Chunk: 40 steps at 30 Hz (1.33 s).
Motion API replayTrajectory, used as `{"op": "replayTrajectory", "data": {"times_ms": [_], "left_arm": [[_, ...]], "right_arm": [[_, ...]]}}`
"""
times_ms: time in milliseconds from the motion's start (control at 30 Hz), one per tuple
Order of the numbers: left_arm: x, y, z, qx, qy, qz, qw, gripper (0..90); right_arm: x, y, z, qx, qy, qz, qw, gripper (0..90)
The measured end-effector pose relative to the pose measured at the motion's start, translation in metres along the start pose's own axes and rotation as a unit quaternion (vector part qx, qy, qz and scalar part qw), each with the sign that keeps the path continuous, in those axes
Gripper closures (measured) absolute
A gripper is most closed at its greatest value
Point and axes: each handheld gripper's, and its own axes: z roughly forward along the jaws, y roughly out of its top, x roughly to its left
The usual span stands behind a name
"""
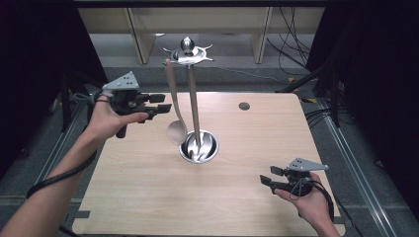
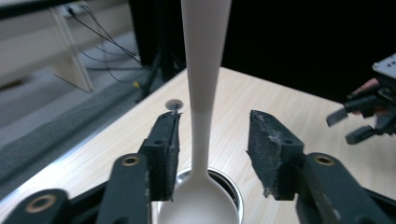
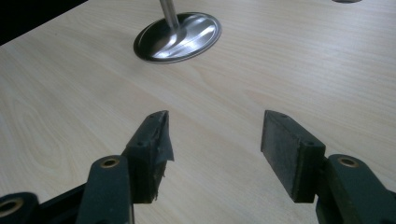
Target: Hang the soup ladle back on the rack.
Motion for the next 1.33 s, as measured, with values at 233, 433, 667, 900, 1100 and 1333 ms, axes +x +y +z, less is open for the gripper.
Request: {"op": "replayTrajectory", "data": {"times_ms": [233, 433, 667, 900, 1100, 1333], "left_arm": [[-0.012, -0.037, -0.022, -0.037, 0.053, -0.009, 0.9978, 36.3], [-0.026, -0.076, -0.032, -0.046, 0.076, -0.013, 0.9959, 33.8], [-0.043, -0.124, -0.036, -0.020, 0.100, -0.019, 0.9946, 34.2], [-0.050, -0.175, -0.031, 0.032, 0.096, -0.048, 0.9937, 36.0], [-0.050, -0.197, -0.028, 0.062, 0.098, -0.065, 0.9911, 37.6], [-0.046, -0.196, -0.029, 0.049, 0.106, -0.080, 0.9900, 38.3]], "right_arm": [[-0.001, 0.001, 0.001, -0.002, -0.008, -0.018, 0.9998, 42.6], [-0.001, 0.000, 0.000, 0.000, -0.009, -0.014, 0.9999, 42.6], [-0.002, 0.000, 0.001, 0.000, -0.009, -0.019, 0.9998, 42.6], [0.000, -0.001, 0.002, 0.002, -0.004, 0.000, 1.0000, 42.5], [0.000, -0.001, 0.002, 0.001, 0.000, 0.002, 1.0000, 42.6], [-0.001, -0.002, 0.004, 0.002, 0.008, 0.006, 1.0000, 42.6]]}}
